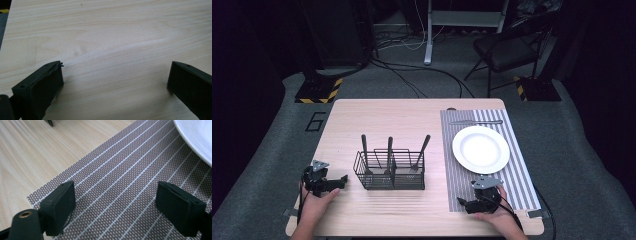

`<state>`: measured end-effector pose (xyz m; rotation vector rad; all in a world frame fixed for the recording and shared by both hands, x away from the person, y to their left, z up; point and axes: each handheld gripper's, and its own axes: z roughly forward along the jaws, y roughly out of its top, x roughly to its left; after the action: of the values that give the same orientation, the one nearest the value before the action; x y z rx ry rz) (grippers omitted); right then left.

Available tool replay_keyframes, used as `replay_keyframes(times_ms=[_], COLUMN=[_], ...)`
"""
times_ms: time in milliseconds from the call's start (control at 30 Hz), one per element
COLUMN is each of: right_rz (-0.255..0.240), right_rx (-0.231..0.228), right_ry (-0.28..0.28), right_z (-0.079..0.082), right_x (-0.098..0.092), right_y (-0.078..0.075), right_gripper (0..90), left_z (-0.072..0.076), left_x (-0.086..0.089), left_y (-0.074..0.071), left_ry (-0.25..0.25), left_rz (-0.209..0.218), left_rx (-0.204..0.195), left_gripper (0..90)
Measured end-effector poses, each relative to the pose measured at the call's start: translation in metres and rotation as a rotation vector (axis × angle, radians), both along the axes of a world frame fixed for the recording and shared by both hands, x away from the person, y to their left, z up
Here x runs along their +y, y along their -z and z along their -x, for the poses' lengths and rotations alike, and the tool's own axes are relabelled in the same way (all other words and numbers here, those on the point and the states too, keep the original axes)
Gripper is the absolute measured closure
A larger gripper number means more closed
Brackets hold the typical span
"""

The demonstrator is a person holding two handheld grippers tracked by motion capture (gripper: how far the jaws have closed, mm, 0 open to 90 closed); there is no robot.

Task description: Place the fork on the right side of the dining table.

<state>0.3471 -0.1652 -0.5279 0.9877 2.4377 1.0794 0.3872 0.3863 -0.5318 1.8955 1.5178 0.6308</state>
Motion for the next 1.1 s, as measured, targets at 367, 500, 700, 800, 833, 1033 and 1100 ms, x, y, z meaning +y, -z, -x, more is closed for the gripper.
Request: replay_keyframes(times_ms=[367,500,700,800,833,1033,1100], right_rz=[0.002,-0.002,-0.003,-0.006,-0.005,-0.05,-0.06], right_rx=[0.0,0.001,-0.005,-0.007,-0.008,0.023,0.032], right_ry=[0.004,0.007,0.016,0.011,0.012,0.062,0.073], right_z=[0.0,0.0,0.001,0.003,0.004,0.002,0.001], right_x=[0.0,0.0,0.001,0.001,0.001,0.004,0.004], right_y=[0.0,0.0,0.0,-0.001,-0.002,-0.015,-0.017], right_gripper=[15.9,16.1,18.0,25.5,28.2,30.5,30.4], left_z=[0.0,-0.001,0.0,0.0,0.0,0.0,0.0], left_x=[0.0,0.0,0.0,0.0,0.0,0.0,0.0], left_y=[0.0,0.0,0.0,0.0,0.0,0.0,0.0], left_ry=[-0.001,-0.001,-0.001,-0.001,-0.001,-0.001,-0.001], left_rz=[0.0,-0.001,0.0,0.0,0.001,0.0,0.0], left_rx=[0.0,-0.003,-0.001,-0.002,-0.002,-0.002,-0.002], left_gripper=[0.1,0.1,0.1,0.1,0.1,0.1,0.1])
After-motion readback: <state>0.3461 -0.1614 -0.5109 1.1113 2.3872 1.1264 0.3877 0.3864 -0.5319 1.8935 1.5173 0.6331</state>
